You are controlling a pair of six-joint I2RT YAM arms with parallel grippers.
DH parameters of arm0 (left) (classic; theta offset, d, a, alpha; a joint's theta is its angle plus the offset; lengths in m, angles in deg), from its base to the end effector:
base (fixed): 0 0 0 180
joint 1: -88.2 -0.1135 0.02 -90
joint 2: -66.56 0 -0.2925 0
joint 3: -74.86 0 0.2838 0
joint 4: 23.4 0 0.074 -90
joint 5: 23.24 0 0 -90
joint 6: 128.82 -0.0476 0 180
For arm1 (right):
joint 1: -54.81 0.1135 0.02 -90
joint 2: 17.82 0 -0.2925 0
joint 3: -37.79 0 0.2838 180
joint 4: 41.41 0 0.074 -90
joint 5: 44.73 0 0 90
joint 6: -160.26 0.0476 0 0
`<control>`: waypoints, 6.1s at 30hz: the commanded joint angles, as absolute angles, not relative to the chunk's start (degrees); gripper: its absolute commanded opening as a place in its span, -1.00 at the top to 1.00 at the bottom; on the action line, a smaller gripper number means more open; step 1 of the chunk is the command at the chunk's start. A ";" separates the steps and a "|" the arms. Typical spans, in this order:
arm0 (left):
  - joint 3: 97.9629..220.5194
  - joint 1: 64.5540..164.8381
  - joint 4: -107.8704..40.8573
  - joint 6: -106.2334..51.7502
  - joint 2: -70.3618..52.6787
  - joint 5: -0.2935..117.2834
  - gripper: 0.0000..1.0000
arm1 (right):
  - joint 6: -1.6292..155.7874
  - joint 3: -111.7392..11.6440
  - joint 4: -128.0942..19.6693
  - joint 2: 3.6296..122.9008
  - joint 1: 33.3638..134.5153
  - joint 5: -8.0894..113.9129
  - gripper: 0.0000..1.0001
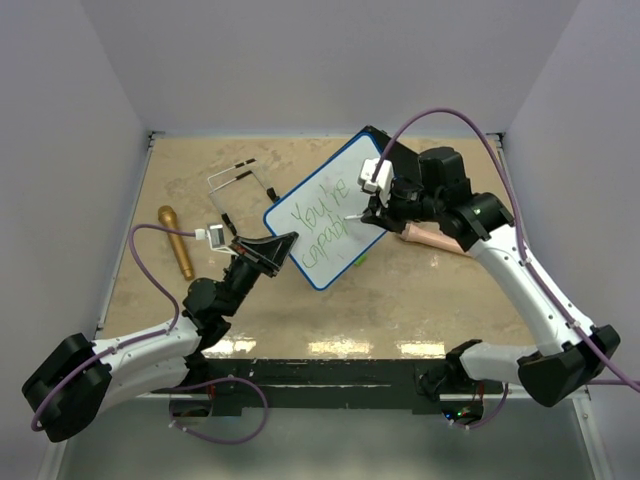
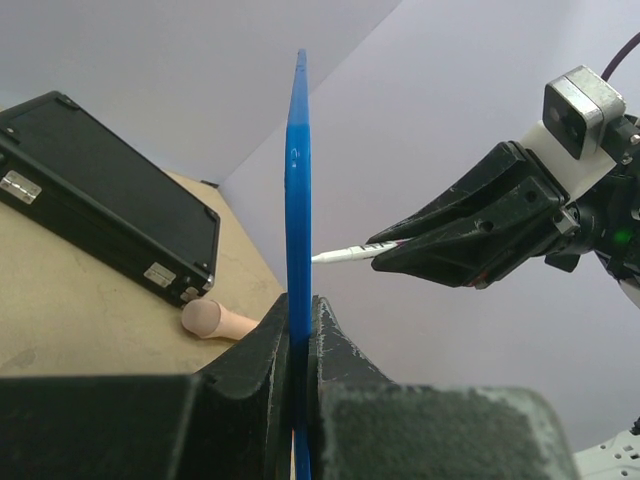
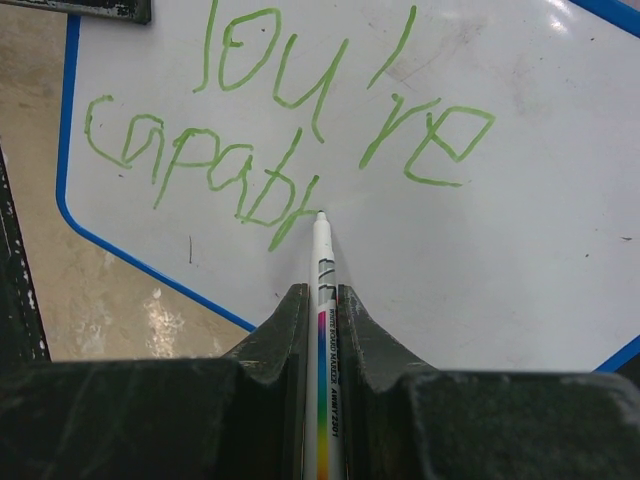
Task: Write a sentence on the whiteboard
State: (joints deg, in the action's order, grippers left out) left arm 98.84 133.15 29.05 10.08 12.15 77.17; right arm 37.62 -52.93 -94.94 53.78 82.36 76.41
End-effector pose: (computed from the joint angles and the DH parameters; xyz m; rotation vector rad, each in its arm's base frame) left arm 0.1522 -0.1398 0.2529 -0.2187 1.2834 -1.3174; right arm 0.2462 0.1562 0.4192 -1.3188 1.6608 0.5350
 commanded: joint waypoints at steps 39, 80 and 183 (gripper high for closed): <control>101.31 133.02 39.62 11.45 15.32 75.90 1.00 | 39.42 -52.19 -90.79 50.30 81.09 71.20 1.00; 101.13 132.58 38.22 10.57 17.34 77.13 1.00 | 37.48 -49.38 -94.14 48.90 81.80 71.74 1.00; 92.87 131.88 21.25 13.91 36.86 70.10 1.00 | 27.64 -45.96 -99.15 39.49 69.31 100.38 1.00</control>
